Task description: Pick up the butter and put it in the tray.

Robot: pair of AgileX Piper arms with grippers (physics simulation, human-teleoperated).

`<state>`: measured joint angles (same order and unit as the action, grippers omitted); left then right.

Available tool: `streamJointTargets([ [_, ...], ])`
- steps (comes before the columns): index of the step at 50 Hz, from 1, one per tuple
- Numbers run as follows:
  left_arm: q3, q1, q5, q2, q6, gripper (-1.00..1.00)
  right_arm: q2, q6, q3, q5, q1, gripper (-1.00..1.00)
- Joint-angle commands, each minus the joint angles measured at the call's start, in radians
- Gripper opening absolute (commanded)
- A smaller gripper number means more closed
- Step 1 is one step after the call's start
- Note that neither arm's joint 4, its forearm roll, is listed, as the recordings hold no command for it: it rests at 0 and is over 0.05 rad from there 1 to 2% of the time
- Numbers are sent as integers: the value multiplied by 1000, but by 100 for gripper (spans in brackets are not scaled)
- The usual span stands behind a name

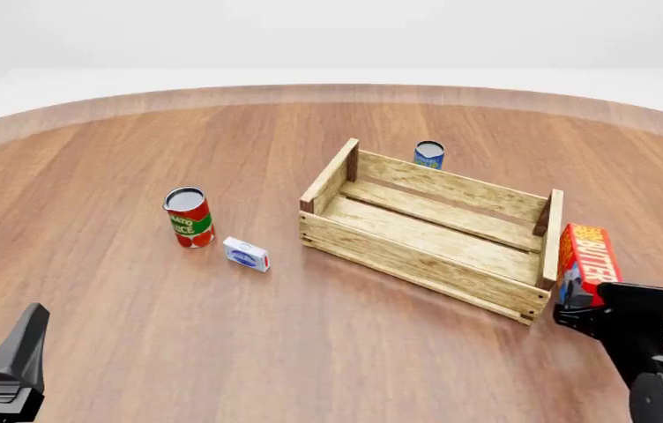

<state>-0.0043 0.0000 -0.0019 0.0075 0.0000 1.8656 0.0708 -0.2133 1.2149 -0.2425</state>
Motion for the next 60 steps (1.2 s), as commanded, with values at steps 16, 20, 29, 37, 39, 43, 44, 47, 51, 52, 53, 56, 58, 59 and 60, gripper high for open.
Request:
streamJointTargets([
  [16, 0, 0, 0, 0, 0, 100, -175, -14, 86, 5, -15, -100],
  [20, 0, 0, 0, 0, 0, 100, -208, -15, 105, 5, -13, -100],
  [29, 0, 0, 0, 0, 0, 100, -308, -9, 169, 4, -11, -100],
  [37, 0, 0, 0, 0, 0, 100, -458, -5, 193, -83, -12, -100],
  [39, 0, 0, 0, 0, 0, 100, -492, -2, 196, -107, -12, -100],
  [43, 0, 0, 0, 0, 0, 100, -557, 1, 199, -157, -11, -100],
  [44, 0, 0, 0, 0, 0, 100, -580, 1, 199, -175, -10, -100],
  [47, 0, 0, 0, 0, 0, 100, -638, 2, 202, -220, -10, -100],
  [51, 0, 0, 0, 0, 0, 100, -713, 7, 203, -283, -6, -100],
  [52, 0, 0, 0, 0, 0, 100, -733, 7, 201, -302, -4, -100],
  [53, 0, 0, 0, 0, 0, 100, -749, 9, 201, -315, -5, -100],
  [56, 0, 0, 0, 0, 0, 100, -800, 10, 198, -362, -2, -100],
  [58, 0, 0, 0, 0, 0, 100, -832, 11, 192, -393, 1, -100],
  [59, 0, 0, 0, 0, 0, 100, -844, 13, 189, -406, 2, -100],
  [60, 0, 0, 0, 0, 0, 100, -875, 16, 180, -440, 7, -100],
])
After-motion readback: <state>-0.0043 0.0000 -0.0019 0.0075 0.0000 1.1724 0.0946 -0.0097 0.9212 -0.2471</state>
